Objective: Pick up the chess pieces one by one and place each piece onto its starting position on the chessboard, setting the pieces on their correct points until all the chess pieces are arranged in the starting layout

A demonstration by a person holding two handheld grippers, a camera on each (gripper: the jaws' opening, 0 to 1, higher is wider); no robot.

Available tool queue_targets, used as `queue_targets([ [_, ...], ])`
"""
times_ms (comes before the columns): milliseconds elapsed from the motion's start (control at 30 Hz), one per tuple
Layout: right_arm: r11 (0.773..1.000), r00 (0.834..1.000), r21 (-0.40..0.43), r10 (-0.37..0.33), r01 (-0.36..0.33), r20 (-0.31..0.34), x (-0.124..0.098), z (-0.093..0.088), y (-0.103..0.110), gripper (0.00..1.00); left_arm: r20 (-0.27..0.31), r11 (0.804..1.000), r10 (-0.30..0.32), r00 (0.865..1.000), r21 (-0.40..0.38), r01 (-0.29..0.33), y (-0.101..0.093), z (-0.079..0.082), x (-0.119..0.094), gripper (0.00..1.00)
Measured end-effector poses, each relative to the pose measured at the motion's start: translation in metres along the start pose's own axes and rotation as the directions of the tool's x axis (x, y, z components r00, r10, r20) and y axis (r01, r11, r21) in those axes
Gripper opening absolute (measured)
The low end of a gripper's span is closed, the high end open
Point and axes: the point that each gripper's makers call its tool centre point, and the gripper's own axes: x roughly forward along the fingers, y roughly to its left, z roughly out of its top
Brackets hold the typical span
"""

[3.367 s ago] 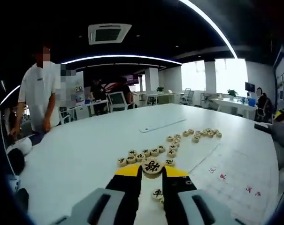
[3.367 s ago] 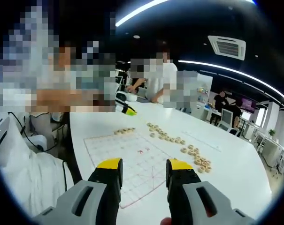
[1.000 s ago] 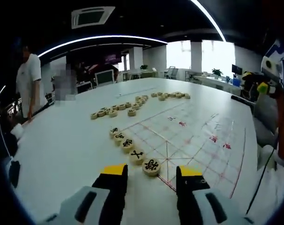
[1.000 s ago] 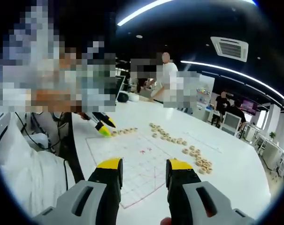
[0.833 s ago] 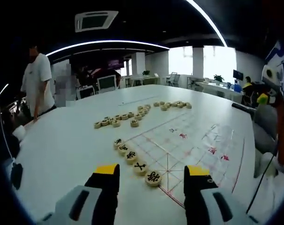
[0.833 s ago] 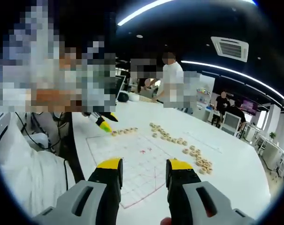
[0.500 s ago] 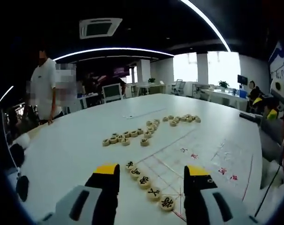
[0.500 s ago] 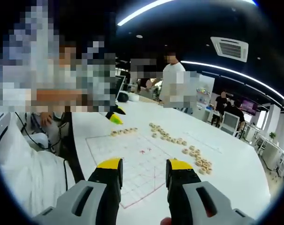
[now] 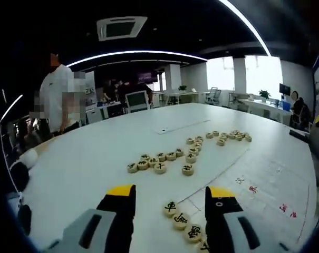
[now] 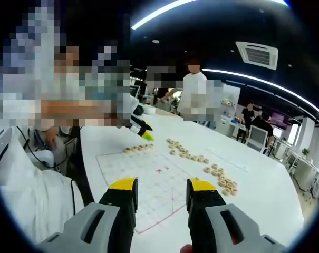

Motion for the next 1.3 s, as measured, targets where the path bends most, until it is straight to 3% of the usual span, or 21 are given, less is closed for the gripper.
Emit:
queue_targets([
  [267,1.0,1.0,0.002,-0.001,0.001,0.001,0.0,0.0,-0.001,0.38,-0.016,1.0,0.023,1.0,-0.015,-0.023,0.013,0.002,0.033,0.48],
  [400,1.0,1.0,0.002,-0.003,0.003,0.004,-0.002,0.001,-0.002,0.38,-0.017,0.999,0.028,0.999,-0.017,-0.028,0.014,0.002,0.036,0.47],
  [433,1.0,1.0,0.002,-0.004,0.004,0.006,-0.002,0.001,-0.002,0.38,0.001,0.997,0.01,1.0,-0.071,-0.01,0.012,0.004,0.048,0.46],
  [533,1.0,1.0,0.005,-0.006,0.006,0.008,-0.003,0.002,-0.003,0.38,-0.053,0.999,0.045,0.998,-0.006,-0.046,0.016,-0.006,0.06,0.4],
  [933,1.0,1.0,0.006,-0.007,0.007,0.007,-0.002,0.0,-0.005,0.38,-0.07,0.996,0.064,0.995,-0.053,-0.068,0.017,0.005,0.099,0.35],
  [1067,1.0,1.0,0.007,-0.004,0.004,0.007,-0.001,0.0,-0.006,0.38,-0.088,0.993,0.086,0.992,-0.076,-0.092,0.023,0.003,0.106,0.34],
  [1133,1.0,1.0,0.012,-0.005,0.005,0.007,-0.001,-0.001,-0.007,0.38,-0.084,0.985,0.099,0.991,-0.131,-0.11,0.029,0.003,0.109,0.33],
  [1300,1.0,1.0,0.01,-0.003,0.003,0.01,-0.002,0.0,-0.007,0.38,-0.088,0.98,0.108,0.99,-0.16,-0.121,0.033,0.001,0.109,0.25],
])
